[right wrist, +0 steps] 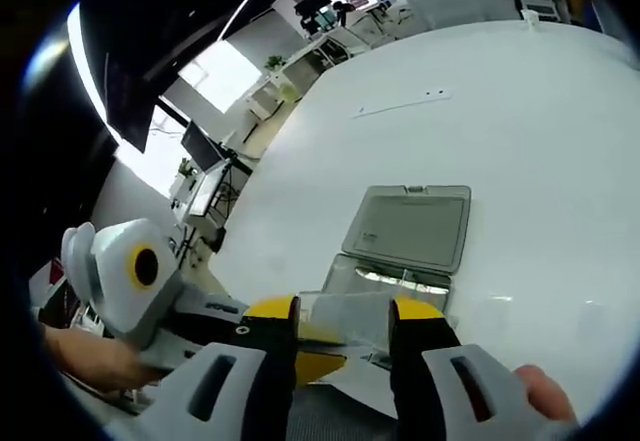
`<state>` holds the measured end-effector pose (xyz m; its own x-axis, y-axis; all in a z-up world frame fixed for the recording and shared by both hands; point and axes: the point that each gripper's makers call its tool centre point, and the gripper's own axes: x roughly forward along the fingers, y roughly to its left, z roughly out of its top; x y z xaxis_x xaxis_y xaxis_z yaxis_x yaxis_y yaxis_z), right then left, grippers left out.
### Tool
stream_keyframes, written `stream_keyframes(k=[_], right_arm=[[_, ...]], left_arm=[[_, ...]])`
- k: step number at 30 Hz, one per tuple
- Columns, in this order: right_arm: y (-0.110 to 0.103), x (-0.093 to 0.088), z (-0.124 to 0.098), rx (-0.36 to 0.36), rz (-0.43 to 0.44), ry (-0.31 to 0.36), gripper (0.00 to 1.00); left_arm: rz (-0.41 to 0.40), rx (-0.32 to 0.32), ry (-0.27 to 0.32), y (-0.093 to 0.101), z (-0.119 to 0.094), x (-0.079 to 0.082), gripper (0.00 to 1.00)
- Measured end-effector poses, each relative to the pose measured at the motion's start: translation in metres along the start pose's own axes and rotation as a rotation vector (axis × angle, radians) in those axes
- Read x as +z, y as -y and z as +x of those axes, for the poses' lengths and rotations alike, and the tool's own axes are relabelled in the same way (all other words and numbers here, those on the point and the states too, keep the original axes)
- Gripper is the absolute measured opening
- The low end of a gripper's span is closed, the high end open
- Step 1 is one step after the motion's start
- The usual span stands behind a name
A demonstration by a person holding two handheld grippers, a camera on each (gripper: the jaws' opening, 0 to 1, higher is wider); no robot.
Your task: Insert the divider into the dual guide fixture by aligning both edges with the guide slots and pushing it downward to the bottom, including one-sided entry, uneven engagement, binding, and posture correction.
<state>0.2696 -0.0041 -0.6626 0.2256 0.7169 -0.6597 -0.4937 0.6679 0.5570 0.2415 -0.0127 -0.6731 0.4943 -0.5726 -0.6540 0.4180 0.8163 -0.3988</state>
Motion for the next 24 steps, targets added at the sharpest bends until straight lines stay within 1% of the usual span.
stream_keyframes(k=[4, 7, 9, 12, 14, 15, 16, 18, 22, 24], right_arm=[[-0.002, 0.0, -0.001, 0.01, -0.023, 0.003, 0.33], [-0.003, 0.001, -0.002, 0.022, -0.039, 0.01, 0.34], [-0.004, 0.005, -0.005, 0.035, -0.044, 0.028, 0.35], [-0.005, 0.006, -0.006, 0.045, -0.055, 0.033, 0.36], [-0.008, 0.007, -0.008, 0.062, -0.075, 0.043, 0.36], [-0.012, 0.008, -0.008, 0.087, -0.093, 0.054, 0.36], [-0.014, 0.009, -0.009, 0.096, -0.097, 0.056, 0.37], [-0.014, 0.009, -0.011, 0.094, -0.119, 0.062, 0.37], [-0.018, 0.01, -0.013, 0.12, -0.154, 0.077, 0.39], [-0.019, 0.01, -0.015, 0.124, -0.19, 0.085, 0.4]], left_arm=[[-0.032, -0.008, -0.013, -0.001, -0.002, 0.001, 0.01], [-0.029, -0.008, -0.019, -0.002, -0.004, -0.001, 0.01], [-0.029, -0.005, -0.016, -0.005, -0.006, -0.001, 0.01], [-0.036, -0.003, -0.023, -0.009, -0.009, -0.002, 0.01], [-0.04, 0.0, -0.029, -0.012, -0.012, -0.003, 0.01], [-0.049, -0.001, -0.034, -0.013, -0.014, -0.004, 0.01], [-0.055, -0.004, -0.038, -0.014, -0.015, -0.004, 0.01], [-0.061, -0.001, -0.039, -0.016, -0.018, -0.004, 0.01], [-0.089, 0.001, -0.047, -0.021, -0.022, -0.002, 0.01], [-0.091, 0.007, -0.044, -0.023, -0.024, 0.0, 0.01]])
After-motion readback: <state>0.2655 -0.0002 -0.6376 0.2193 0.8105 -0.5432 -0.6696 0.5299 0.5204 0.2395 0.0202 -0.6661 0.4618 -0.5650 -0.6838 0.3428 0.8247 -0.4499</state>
